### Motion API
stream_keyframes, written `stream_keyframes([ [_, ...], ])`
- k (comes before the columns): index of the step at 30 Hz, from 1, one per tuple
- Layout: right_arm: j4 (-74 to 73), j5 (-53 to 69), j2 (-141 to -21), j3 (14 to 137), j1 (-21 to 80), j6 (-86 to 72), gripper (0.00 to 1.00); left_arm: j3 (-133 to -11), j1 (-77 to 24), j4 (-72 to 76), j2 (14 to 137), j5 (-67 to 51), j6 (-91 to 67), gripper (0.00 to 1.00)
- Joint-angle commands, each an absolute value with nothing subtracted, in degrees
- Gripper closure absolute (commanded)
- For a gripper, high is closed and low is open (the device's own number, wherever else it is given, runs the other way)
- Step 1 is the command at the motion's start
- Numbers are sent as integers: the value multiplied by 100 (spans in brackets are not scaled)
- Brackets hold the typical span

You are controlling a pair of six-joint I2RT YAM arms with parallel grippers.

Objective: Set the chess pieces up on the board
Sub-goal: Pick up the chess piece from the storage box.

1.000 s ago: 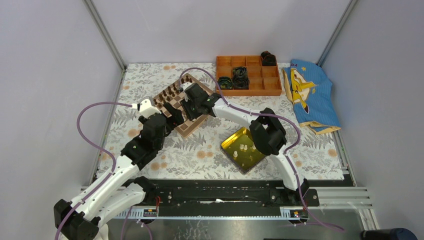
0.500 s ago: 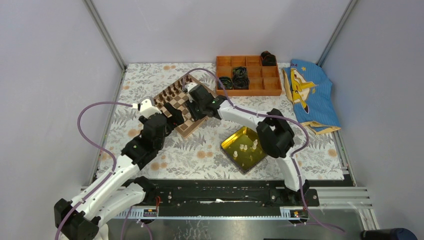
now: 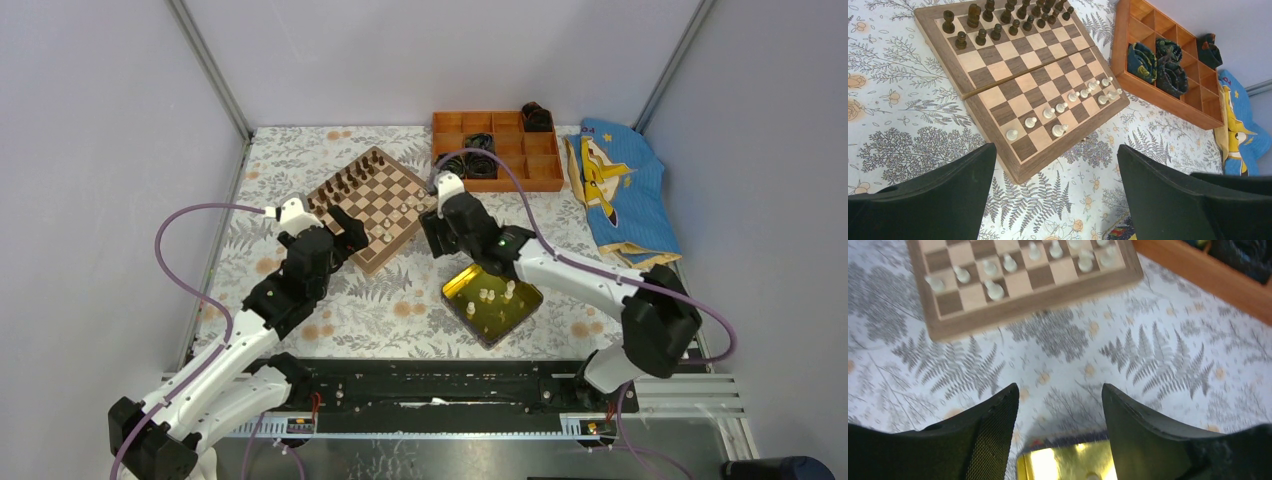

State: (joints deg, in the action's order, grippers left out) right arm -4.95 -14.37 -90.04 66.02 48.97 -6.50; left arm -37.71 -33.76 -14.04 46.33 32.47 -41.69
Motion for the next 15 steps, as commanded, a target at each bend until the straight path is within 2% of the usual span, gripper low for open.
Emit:
stream_keyframes([
  [1, -116, -1770, -8298, 5838, 4864, -926, 30, -3729, -3437, -1283, 4639, 3371, -4166, 1],
  [6, -489, -1610, -7983, 5302, 4868, -1188, 21, -3736, -3445, -1283, 4697, 3375, -4158, 1],
  [15, -465, -1464, -7118, 4249, 4899, -1639, 22, -3758, -3445, -1275, 4790, 3349, -4148, 1],
])
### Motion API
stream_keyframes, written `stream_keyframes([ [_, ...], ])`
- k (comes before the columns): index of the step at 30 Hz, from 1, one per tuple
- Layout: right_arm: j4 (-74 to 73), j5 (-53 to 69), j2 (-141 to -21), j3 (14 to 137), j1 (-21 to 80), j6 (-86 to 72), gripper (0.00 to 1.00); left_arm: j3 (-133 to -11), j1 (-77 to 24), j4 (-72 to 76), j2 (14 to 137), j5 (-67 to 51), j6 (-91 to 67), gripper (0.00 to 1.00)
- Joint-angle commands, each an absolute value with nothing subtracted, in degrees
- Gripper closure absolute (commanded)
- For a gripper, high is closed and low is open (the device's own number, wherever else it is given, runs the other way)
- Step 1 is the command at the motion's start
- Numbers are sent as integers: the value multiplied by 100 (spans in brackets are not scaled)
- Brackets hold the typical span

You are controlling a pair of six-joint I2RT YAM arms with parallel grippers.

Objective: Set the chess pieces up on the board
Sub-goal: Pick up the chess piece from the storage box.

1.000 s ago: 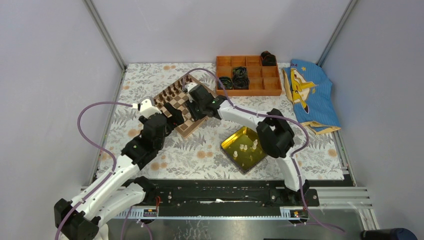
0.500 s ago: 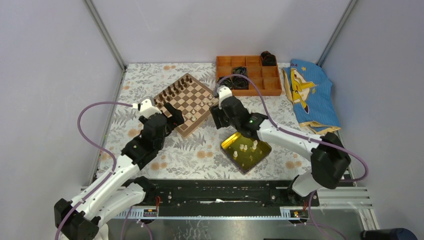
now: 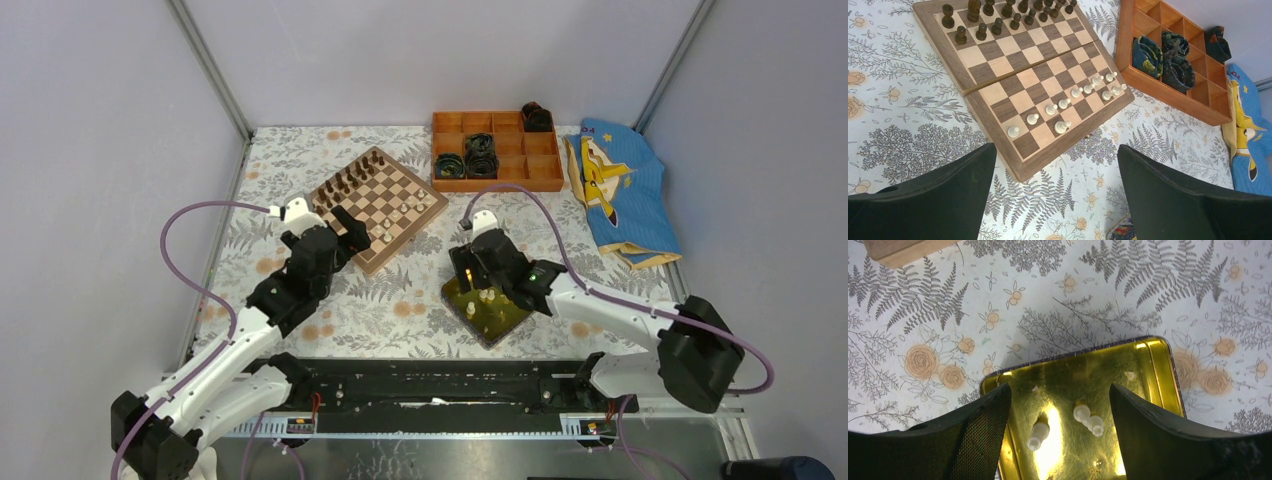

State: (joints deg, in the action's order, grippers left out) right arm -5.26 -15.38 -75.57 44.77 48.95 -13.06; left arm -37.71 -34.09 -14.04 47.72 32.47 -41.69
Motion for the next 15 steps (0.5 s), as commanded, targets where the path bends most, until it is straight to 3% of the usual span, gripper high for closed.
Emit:
stream_keyframes([
  [1, -480, -1446, -7038, 4169, 4910, -1688, 22, -3754, -3445, -1274, 4793, 3349, -4155, 1],
  [15, -570, -1082, -6653, 3525, 5134, -2046, 35, -3736, -3454, -1275, 4790, 3331, -4166, 1],
])
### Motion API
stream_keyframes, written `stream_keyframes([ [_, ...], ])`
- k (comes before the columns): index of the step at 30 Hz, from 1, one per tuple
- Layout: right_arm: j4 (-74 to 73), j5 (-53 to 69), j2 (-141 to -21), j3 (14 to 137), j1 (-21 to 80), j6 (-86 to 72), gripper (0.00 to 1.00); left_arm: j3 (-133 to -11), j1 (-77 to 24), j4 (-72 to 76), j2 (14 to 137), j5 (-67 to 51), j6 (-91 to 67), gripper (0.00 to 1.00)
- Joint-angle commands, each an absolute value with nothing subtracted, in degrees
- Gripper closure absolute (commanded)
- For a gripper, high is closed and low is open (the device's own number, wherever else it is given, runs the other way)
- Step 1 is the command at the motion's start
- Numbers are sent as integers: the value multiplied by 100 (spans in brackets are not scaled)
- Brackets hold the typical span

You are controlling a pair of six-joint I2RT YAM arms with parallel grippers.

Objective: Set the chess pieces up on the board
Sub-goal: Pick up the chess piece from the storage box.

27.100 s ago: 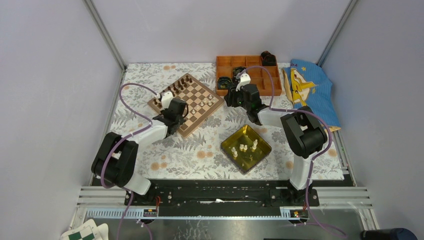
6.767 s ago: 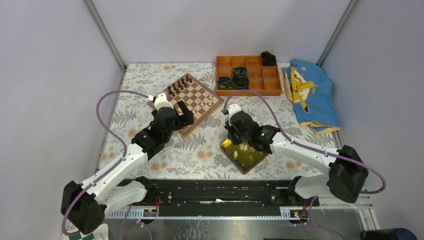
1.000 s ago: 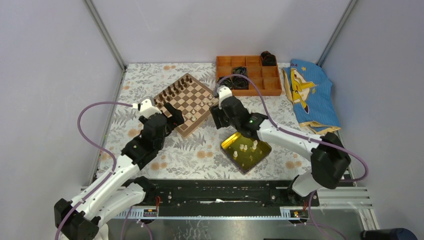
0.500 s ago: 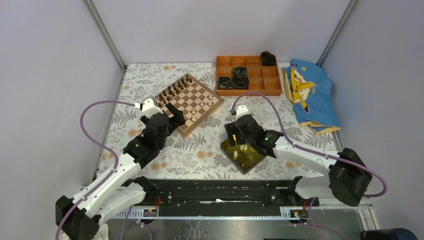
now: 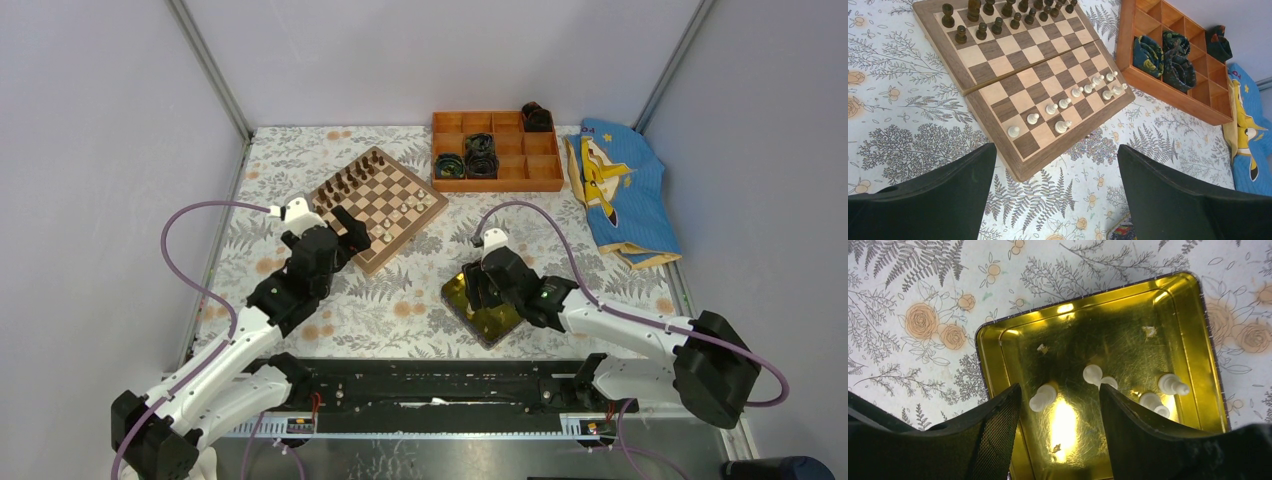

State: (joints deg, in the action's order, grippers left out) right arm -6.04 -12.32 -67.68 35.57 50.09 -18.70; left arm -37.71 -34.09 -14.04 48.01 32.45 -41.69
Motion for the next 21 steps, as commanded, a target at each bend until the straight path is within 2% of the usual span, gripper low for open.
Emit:
stream_keyframes([
  [1, -576, -1079, -6653, 3510, 5166, -2052, 36, -3740, -3454, -1281, 4790, 3335, -4166, 1],
  [21, -416, -884, -7148, 3413, 5414, -2162, 42, -3694, -3454, -1204, 4849, 3340, -4192, 1],
])
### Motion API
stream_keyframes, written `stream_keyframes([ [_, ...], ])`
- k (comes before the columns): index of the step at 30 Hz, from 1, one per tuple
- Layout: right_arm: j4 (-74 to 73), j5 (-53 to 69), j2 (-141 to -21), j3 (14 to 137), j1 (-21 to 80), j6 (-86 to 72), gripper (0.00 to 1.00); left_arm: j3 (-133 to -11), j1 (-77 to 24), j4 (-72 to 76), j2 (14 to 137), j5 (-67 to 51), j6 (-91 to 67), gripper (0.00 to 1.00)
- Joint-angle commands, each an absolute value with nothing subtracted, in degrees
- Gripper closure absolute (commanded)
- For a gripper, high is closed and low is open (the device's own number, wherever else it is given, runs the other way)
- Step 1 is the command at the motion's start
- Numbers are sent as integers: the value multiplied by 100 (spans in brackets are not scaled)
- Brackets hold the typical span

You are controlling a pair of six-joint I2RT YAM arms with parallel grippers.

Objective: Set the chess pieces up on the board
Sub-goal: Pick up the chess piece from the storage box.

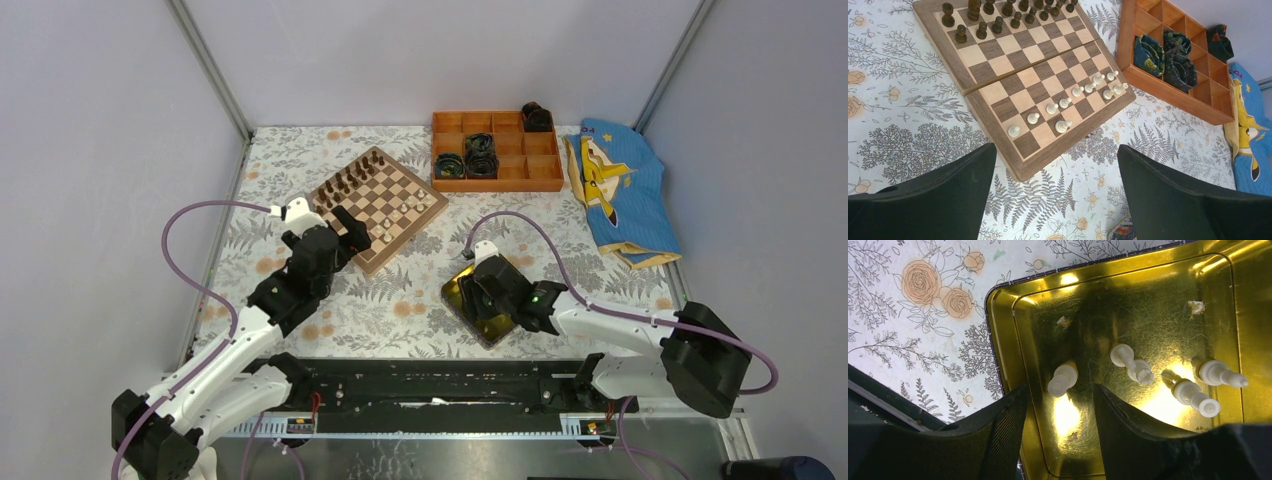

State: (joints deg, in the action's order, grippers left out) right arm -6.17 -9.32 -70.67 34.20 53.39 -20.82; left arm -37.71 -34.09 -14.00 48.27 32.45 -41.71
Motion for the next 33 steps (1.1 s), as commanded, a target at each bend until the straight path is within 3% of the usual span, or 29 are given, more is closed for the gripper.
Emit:
stream_keyframes([
  [1, -407, -890, -7174, 3406, 5414, -2162, 43, -3693, -3454, -1204, 4851, 3340, -4192, 1],
  [15, -329, -972, -7403, 3520, 5414, -1978, 54, -3662, -3454, -1203, 4841, 3340, -4201, 1],
  [18, -364, -1006, -7393, 3557, 5420, -1935, 62, -3660, -3454, -1203, 4833, 3340, -4200, 1],
  [25, -524, -1103, -7322, 3627, 5432, -1857, 89, -3661, -3454, -1204, 4814, 3340, -4201, 1],
  [33, -897, -1230, -7073, 3823, 5455, -1795, 93, -3686, -3455, -1231, 4796, 3344, -4186, 1],
])
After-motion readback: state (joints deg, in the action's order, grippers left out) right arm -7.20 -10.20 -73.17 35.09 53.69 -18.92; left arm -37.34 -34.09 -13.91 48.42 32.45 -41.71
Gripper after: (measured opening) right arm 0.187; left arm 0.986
